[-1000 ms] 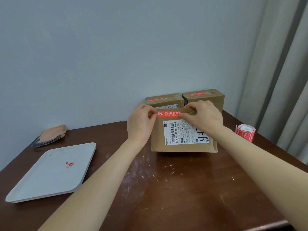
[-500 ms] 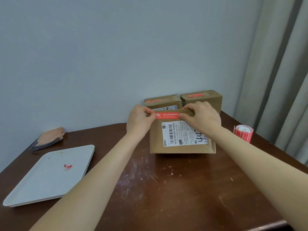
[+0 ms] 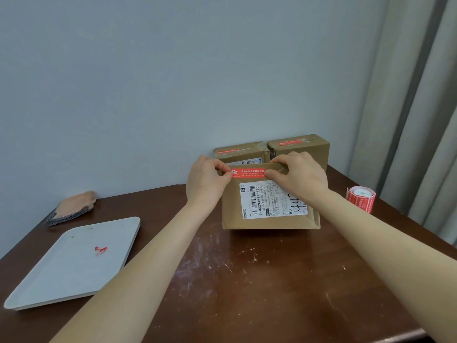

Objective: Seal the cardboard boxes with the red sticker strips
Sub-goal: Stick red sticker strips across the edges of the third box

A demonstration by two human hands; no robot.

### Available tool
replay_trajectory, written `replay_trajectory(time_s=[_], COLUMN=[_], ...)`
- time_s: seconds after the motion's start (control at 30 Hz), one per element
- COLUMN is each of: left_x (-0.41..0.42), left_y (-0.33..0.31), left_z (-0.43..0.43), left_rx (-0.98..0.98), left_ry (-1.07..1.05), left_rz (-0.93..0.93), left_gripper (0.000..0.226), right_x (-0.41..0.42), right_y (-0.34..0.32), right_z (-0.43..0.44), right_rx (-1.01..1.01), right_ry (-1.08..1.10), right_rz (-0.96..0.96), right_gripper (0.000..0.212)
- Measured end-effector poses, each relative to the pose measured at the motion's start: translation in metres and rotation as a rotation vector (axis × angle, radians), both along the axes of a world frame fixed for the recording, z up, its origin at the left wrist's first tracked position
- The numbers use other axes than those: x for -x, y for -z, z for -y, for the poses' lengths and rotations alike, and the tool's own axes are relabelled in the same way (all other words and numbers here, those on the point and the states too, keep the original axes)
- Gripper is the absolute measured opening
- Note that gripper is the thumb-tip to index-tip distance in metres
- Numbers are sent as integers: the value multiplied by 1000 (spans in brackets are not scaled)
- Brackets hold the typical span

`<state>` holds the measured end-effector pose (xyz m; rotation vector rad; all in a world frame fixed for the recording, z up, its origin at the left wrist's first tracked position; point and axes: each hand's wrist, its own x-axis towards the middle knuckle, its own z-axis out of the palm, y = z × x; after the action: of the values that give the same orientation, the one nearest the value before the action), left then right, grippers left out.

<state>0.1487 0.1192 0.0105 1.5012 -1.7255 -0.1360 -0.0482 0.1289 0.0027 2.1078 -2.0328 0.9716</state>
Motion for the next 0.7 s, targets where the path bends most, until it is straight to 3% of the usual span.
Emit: replay_trajectory(time_s=[0.7], left_x=[-5], left_y=[-4], left_z=[-2], left_rx=[-101], left_ry=[69], left_rz=[-205], left_gripper=[8], right_x=[1], right_y=[0], right_z=[-4], right_rx=[4], right_ry=[-21], right_rz=[-8], right_gripper=[38])
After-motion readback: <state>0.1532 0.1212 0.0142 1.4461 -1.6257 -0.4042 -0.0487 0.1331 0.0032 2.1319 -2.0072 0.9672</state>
